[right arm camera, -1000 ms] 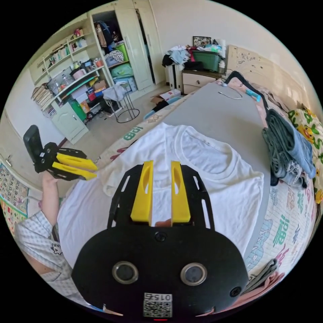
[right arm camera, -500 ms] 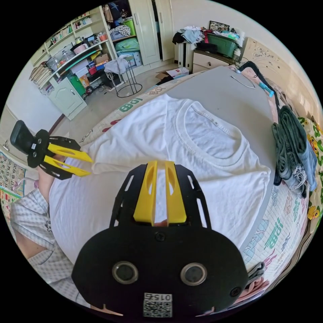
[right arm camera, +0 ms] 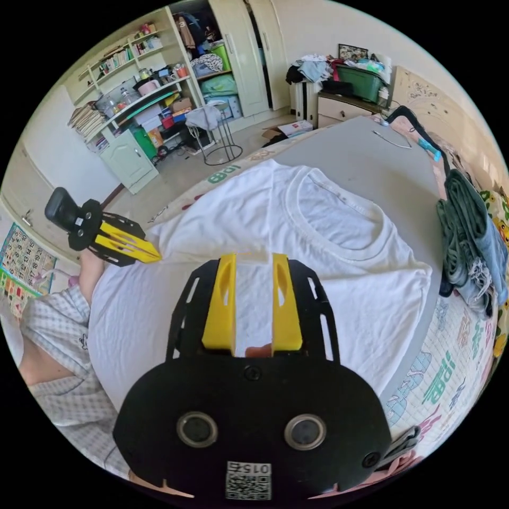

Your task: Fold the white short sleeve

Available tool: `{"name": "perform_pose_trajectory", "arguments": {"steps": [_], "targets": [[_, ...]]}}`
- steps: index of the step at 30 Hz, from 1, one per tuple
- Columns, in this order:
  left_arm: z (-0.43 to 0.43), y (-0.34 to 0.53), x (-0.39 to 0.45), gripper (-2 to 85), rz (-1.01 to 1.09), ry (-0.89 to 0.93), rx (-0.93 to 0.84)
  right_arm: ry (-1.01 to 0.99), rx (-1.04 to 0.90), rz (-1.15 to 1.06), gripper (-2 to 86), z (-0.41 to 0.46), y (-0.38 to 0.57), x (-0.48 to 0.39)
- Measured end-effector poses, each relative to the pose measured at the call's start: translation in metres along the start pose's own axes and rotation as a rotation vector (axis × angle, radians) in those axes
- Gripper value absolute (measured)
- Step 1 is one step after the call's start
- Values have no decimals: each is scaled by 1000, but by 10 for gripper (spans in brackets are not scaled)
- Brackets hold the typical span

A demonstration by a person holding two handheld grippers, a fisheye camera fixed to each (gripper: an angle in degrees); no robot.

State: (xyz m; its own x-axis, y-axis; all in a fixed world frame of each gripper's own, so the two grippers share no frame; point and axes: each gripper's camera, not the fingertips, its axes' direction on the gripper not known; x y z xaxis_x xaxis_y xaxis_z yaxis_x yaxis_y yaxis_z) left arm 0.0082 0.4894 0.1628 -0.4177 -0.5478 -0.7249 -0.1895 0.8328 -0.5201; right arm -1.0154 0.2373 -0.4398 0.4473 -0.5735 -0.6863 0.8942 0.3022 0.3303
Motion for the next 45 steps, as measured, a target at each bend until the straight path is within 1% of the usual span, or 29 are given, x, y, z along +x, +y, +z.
{"name": "perform_pose_trajectory", "arguments": {"steps": [1,4,8,12,16,21,24,27,31,33,35,37,40,42,44,45], "targets": [[0,0,0,-3,-1,-2,-1,12,-22,-4,71,2,-1,-3],[1,2,0,-3,-3,0,-2,82,-33,11,15,1,0,-7],[-5,7,-3,-3,-10,5,13,58,-29,2,-8,-19,7,-8],[-21,12,0,-3,0,-18,79,74,8,33,-10,-43,22,-6],[-4,9,2,-3,37,-18,-18,65,-17,63,-8,-49,31,-4],[-5,16,-6,-2,27,10,-22,53,-28,86,10,-57,35,-13],[-9,23,-14,0,23,39,-10,86,-16,123,17,-79,49,-22],[-20,30,-21,2,16,62,26,117,46,86,31,-123,87,-57],[-41,39,-27,10,-13,62,111,204,115,66,63,-192,179,-132],[-61,48,-26,23,-62,92,174,274,108,103,66,-215,229,-163],[-76,66,-17,40,-99,119,206,363,118,188,69,-237,296,-198],[-89,93,-2,52,-144,126,237,397,148,247,73,-244,340,-220],[-105,148,27,58,-258,104,250,454,110,300,103,-237,380,-237],[-113,193,44,60,-397,82,246,426,121,345,112,-231,390,-232],[-118,222,54,62,-492,85,250,292,189,407,104,-227,399,-215],[-121,238,60,62,-542,98,261,260,197,416,93,-225,400,-211]]}}
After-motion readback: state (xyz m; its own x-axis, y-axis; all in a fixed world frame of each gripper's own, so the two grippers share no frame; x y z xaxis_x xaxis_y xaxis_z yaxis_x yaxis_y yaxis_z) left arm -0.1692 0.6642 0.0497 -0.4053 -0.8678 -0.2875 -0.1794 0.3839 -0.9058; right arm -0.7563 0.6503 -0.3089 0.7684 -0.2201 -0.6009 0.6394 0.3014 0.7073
